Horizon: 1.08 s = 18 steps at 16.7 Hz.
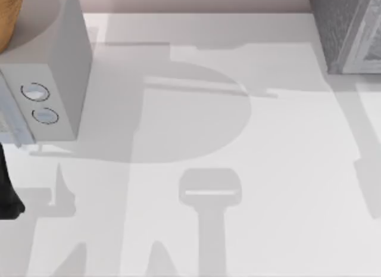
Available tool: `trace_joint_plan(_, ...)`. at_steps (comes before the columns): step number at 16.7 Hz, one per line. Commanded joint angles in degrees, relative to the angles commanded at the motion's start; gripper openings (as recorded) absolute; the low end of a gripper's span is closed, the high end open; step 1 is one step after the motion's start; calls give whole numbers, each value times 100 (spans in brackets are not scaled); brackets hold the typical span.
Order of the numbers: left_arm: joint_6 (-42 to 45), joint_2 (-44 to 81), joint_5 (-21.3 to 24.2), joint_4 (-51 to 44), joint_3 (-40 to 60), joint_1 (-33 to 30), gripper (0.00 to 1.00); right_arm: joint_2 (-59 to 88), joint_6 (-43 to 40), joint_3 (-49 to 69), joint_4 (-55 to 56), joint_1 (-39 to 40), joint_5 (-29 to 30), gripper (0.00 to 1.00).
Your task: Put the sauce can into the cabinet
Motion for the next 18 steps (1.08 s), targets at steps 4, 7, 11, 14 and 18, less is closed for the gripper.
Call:
trace_joint_plan(4,0,0,0,0,0,0,100,0,0,0,0,0,0,38)
trace_joint_plan(7,0,0,0,0,0,0,100,0,0,0,0,0,0,60)
trace_joint_plan(11,0,0,0,0,0,0,100,0,0,0,0,0,0,90)
trace_joint_plan(14,0,0,0,0,0,0,100,0,0,0,0,0,0,100)
trace_joint_plan(18,0,0,0,0,0,0,100,0,0,0,0,0,0,100)
